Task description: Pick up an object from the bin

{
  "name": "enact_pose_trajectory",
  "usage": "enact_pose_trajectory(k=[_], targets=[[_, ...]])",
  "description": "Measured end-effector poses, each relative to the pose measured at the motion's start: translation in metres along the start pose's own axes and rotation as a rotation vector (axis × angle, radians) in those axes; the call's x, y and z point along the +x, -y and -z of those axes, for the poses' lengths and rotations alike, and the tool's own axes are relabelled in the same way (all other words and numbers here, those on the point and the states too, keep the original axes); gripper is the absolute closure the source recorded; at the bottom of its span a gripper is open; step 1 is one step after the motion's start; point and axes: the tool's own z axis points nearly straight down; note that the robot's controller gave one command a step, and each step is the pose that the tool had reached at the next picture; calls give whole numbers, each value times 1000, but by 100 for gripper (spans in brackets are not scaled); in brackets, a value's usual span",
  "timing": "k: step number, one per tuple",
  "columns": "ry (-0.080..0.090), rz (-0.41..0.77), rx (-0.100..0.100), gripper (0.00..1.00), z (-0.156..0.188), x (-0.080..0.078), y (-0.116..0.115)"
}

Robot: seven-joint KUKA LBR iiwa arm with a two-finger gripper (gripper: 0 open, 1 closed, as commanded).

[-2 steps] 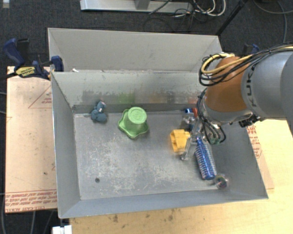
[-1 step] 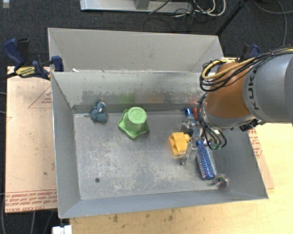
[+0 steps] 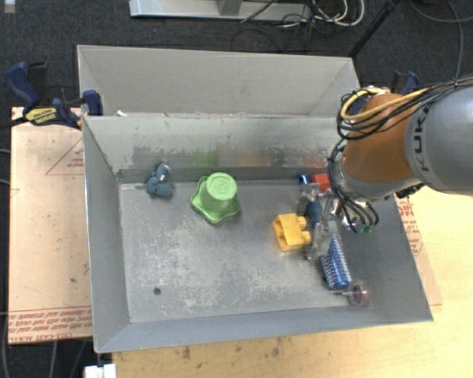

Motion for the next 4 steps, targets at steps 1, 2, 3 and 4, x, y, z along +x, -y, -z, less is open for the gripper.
enact_pose_trajectory(k=[1,2,3,4], targets=[[-4,156,-2,0,0,26,-18],[-1,124,-1,0,0,16,-33],[-2,124,-1,100,1,16,-33],[8,62,1,100,123,3,-23]])
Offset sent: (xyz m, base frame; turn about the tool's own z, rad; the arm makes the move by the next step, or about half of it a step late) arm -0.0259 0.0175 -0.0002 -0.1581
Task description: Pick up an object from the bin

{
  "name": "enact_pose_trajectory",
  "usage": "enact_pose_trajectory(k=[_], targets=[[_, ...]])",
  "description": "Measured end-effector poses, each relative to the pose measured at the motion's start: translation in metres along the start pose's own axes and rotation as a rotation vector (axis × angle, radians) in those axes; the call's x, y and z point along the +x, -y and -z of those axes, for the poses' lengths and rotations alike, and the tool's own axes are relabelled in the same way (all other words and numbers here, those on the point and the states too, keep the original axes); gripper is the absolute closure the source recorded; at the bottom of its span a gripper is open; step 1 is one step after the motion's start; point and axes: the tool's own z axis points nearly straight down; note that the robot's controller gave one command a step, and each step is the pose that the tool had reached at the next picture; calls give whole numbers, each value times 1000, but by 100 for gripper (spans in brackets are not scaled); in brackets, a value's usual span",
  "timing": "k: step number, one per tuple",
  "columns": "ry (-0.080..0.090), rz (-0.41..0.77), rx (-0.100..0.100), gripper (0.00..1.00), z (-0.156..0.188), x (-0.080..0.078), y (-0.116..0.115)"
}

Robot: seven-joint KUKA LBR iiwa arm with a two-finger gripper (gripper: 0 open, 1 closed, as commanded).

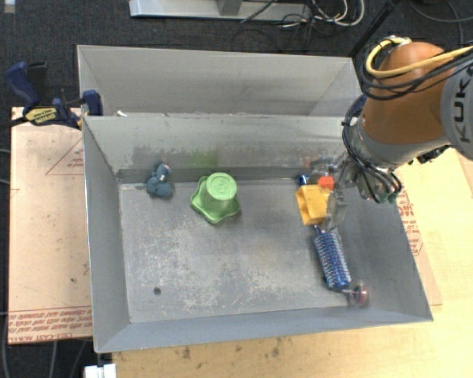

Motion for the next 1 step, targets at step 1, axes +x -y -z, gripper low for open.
enact_pose_trajectory(k=[1], targets=[[-4,244,-1,100,74,-2,0]])
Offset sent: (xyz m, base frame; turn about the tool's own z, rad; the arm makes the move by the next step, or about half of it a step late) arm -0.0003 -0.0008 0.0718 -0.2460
